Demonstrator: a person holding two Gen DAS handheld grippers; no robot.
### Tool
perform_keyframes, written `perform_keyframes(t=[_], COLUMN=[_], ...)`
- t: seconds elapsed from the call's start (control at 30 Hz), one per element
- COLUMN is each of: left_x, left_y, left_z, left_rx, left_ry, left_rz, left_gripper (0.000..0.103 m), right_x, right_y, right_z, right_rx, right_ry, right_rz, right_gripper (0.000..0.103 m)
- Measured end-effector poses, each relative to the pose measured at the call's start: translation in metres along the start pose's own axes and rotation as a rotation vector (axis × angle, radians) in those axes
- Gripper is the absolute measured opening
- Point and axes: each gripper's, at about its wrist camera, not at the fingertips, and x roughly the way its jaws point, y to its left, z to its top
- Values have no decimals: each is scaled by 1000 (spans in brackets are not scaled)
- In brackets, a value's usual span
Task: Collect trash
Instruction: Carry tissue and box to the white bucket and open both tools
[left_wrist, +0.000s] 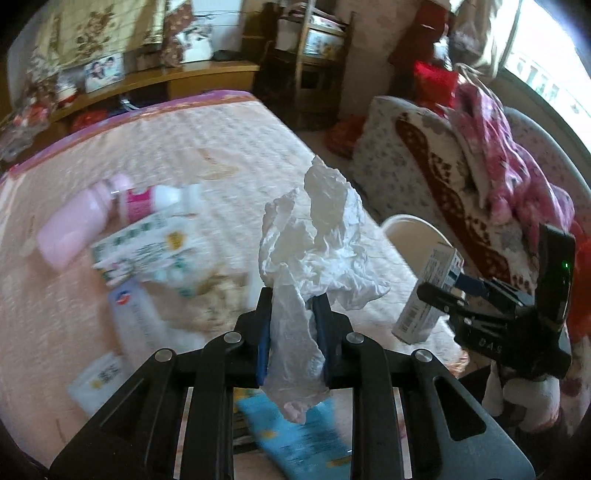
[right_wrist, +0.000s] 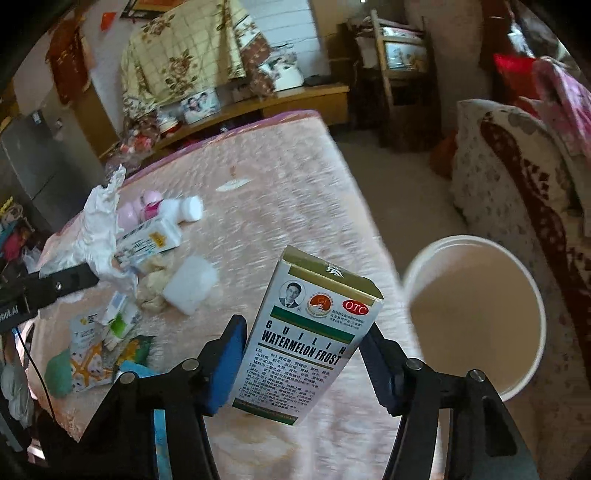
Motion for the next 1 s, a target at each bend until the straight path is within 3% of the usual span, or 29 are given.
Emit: perform_keyframes(t=[0.27, 0.53, 0.73, 1.0], left_x=[40, 83, 108, 130], left_y=[-74, -134, -158, -174], left_z=[13, 22, 25, 24], left_rx=[87, 151, 166, 174], left_ry=[50, 102, 115, 124], left_rz=[-52, -66, -62, -54], left_gripper=[19, 19, 19, 19], right_x=[-17, 3, 17, 17], right_y=[-66, -132, -165, -180], right_z=[5, -1, -9, -14], right_rx=[47, 101, 168, 202], right_ry=[-19, 59, 86, 59], right_rz=[-102, -214, -242, -262], right_gripper=[59, 59, 59, 59])
